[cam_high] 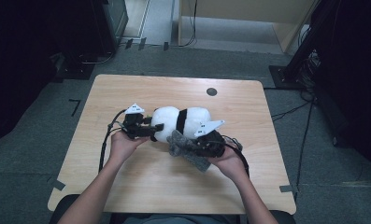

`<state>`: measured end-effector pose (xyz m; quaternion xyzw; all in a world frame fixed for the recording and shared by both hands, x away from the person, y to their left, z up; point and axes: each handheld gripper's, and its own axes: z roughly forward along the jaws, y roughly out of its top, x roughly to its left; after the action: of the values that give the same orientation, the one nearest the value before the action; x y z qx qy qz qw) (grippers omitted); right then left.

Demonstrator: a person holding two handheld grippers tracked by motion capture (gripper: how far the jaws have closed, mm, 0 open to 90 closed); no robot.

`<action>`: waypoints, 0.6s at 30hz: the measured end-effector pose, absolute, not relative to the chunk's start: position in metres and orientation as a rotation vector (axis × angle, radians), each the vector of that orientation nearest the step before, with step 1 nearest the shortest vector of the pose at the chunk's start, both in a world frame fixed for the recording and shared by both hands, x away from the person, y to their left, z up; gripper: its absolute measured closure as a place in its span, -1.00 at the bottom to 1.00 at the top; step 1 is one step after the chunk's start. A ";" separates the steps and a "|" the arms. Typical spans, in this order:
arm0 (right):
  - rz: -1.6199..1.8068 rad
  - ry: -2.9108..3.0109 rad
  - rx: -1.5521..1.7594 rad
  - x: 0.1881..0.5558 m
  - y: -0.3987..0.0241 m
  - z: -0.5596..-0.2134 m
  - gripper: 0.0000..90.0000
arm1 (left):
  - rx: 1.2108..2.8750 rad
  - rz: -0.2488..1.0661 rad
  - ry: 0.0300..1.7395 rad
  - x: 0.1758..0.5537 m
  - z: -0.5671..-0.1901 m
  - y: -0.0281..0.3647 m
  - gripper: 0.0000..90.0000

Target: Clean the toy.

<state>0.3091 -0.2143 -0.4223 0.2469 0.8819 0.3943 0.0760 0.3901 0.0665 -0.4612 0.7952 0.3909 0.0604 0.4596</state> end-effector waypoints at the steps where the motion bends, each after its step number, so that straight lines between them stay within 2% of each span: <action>1: 1.181 2.639 0.741 0.311 -0.211 -0.420 0.74 | 1.958 0.148 0.963 0.390 -0.461 0.066 -0.17; 12: 1.186 2.530 0.733 0.327 -0.176 -0.402 0.74 | 1.959 0.147 0.961 0.391 -0.461 0.066 -0.16; 18: 1.126 2.572 0.767 0.341 -0.157 -0.417 0.75 | 1.959 0.146 0.963 0.391 -0.461 0.066 -0.16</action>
<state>0.3413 -0.1565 -0.4171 0.2617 0.8778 0.3843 0.1150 0.3910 0.0663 -0.4615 0.7956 0.3909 0.0593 0.4589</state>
